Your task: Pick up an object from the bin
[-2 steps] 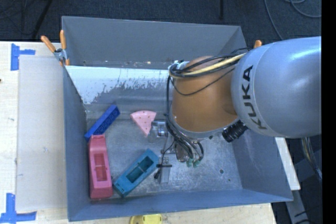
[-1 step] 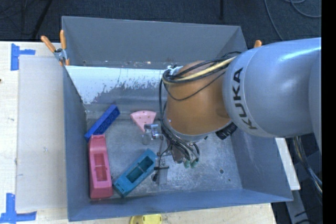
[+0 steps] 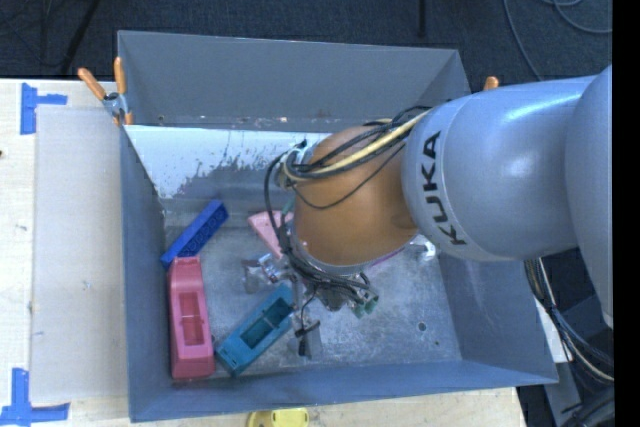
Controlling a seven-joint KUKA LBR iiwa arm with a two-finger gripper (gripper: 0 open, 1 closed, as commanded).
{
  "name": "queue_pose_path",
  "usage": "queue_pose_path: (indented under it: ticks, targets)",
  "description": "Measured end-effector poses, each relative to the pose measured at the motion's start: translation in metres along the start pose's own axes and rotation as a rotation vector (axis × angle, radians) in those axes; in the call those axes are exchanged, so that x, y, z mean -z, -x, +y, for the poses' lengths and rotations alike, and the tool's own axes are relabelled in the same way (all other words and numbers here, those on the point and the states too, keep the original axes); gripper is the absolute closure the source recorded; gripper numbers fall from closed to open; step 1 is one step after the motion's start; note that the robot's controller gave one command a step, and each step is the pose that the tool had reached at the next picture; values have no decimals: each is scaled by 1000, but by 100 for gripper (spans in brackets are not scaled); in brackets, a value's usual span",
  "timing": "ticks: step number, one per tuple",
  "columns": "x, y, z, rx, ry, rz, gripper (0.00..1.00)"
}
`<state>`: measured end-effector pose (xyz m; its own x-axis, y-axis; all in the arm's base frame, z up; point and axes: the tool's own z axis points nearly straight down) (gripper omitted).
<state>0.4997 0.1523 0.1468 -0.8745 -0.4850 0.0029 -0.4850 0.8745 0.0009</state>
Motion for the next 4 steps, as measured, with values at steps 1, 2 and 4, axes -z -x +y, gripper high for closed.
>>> queue_pose_path:
  ticks: [1, 2, 4]
  targets:
    - [-27, 6, -2, 117, 1, 2, 0]
    - [-46, 15, -4, 206, -2, -5, 0]
    - [-79, 32, -7, 344, 2, 5, 100]
